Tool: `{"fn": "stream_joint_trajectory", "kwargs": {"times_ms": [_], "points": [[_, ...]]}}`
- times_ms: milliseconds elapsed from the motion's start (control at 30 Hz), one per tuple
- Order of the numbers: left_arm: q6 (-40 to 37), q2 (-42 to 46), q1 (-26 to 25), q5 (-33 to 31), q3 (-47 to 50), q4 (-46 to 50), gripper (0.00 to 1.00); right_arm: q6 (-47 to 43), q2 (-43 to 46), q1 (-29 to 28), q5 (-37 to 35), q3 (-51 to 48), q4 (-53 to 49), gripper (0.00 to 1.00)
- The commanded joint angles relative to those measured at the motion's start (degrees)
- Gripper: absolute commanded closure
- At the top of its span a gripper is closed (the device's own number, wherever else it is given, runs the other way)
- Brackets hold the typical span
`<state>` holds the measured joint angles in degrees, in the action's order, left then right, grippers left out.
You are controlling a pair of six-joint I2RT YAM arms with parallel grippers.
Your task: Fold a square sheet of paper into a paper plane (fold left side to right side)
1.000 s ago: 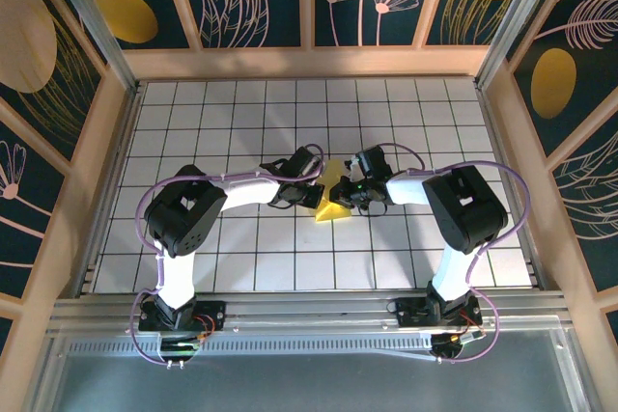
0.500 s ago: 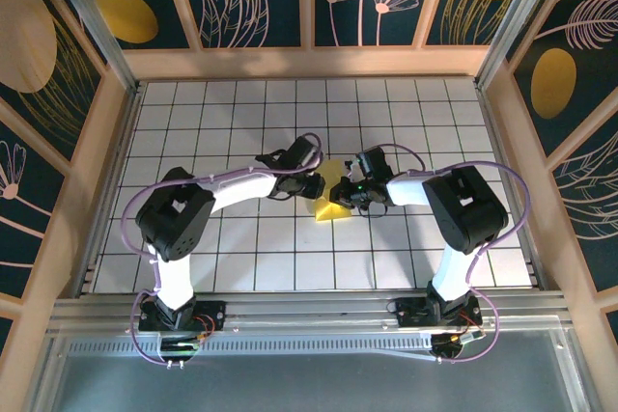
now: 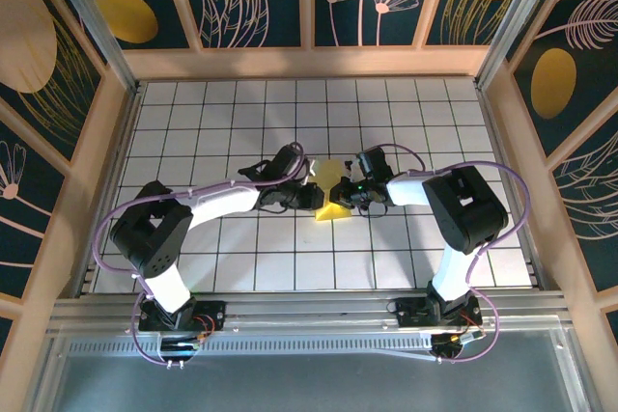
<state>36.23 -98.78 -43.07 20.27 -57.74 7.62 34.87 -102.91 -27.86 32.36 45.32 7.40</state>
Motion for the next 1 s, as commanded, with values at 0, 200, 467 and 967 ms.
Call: {"fn": "stream_joint_trajectory", "kwargs": {"times_ms": [0,200,467,967], "points": [[4.73,-1.41,0.44,5.02,0.88,-5.42,0.82,-0.86,-0.54,-0.56,-1.86,-1.51,-3.55,1.0],[5.08,-4.06,0.44,5.74,1.39,-7.16,0.84,-0.95,-0.7,-0.63,-1.77,-1.55,-3.63,1.0],[5.08,-6.54,0.46,5.49,1.52,-7.97,0.86,-1.03,-0.71,-0.75,-1.69,-1.47,-3.8,1.0],[5.35,-8.83,0.44,5.73,4.28,-9.64,0.87,-1.12,-1.15,-0.73,-1.6,-1.29,-4.03,1.0]]}}
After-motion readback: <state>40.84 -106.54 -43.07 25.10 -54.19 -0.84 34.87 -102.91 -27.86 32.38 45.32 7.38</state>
